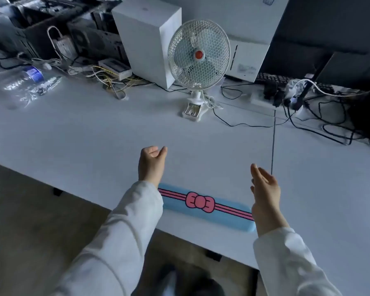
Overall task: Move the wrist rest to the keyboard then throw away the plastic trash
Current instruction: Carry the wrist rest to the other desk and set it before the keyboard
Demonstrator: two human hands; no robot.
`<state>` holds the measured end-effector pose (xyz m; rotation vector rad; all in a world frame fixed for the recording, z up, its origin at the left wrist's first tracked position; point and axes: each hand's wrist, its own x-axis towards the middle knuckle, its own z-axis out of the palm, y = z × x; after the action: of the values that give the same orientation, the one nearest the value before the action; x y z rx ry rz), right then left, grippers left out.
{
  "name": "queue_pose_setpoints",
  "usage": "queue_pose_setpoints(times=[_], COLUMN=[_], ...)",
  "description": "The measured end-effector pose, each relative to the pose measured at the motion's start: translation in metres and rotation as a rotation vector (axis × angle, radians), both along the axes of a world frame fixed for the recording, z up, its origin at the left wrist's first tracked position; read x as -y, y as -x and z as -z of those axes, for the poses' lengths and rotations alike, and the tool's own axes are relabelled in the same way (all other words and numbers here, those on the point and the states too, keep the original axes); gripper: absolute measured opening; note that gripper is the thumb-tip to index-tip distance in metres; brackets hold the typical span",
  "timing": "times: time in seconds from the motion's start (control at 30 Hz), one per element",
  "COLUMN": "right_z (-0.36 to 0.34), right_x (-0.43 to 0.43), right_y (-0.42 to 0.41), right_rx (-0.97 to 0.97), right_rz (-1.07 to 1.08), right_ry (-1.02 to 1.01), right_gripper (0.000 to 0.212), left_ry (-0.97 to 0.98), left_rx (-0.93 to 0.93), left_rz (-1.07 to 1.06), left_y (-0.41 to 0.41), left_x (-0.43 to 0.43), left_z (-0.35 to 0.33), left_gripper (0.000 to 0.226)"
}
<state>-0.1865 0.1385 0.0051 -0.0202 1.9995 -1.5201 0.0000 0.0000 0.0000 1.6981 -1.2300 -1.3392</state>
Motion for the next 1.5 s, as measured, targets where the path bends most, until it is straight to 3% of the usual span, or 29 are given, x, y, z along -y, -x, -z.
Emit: queue_pose_setpoints(times=[0.23,0.53,0.67,0.73,0.87,0.93,1.0,1.07,1.17,1.23,1.3,1.37,1.5], right_z=[0.049,0.086,0.098,0.103,0.108,0.109,0.112,0.115,0.120,0.121,0.122,0.123,0.119], right_x=[-0.039,-0.061,-0.062,-0.061,-0.057,-0.056,-0.056,-0.057,-0.058,-0.058,-0.059,-0.060,-0.058], right_y=[-0.010,-0.006,0.000,0.001,0.005,0.007,0.007,0.008,0.013,0.015,0.016,0.017,0.019], right_rx=[0.042,0.039,0.040,0.054,0.044,0.030,0.021,0.024,0.032,0.030,0.014,0.023,0.054], right_rz=[0.111,0.094,0.047,0.023,-0.008,-0.022,-0.028,-0.027,-0.030,-0.045,-0.075,-0.086,-0.087], right_ry=[-0.139,-0.291,-0.343,-0.364,-0.445,-0.481,-0.504,-0.517,-0.514,-0.498,-0.487,-0.467,-0.384], right_gripper=[0.061,0.066,0.067,0.069,0.069,0.062,0.064,0.068,0.063,0.043,0.021,0.025,0.047], left_ry=[-0.134,-0.205,-0.196,-0.221,-0.259,-0.284,-0.284,-0.290,-0.297,-0.284,-0.296,-0.314,-0.307], left_rx=[0.103,0.276,0.332,0.349,0.353,0.377,0.407,0.401,0.376,0.368,0.353,0.319,0.205], left_rz=[0.046,0.084,0.153,0.156,0.184,0.211,0.209,0.182,0.142,0.136,0.110,0.080,0.000], left_y=[-0.023,-0.041,-0.044,-0.044,-0.048,-0.051,-0.051,-0.050,-0.046,-0.049,-0.055,-0.054,-0.042], left_x=[-0.014,-0.022,-0.024,-0.024,-0.019,-0.018,-0.017,-0.015,-0.014,-0.012,-0.010,-0.010,-0.014], left_z=[0.054,0.094,0.097,0.095,0.102,0.112,0.117,0.119,0.120,0.124,0.137,0.136,0.118], left_gripper=[0.049,0.057,0.019,0.037,0.029,0.053,0.061,0.070,0.062,0.059,0.071,0.075,0.055])
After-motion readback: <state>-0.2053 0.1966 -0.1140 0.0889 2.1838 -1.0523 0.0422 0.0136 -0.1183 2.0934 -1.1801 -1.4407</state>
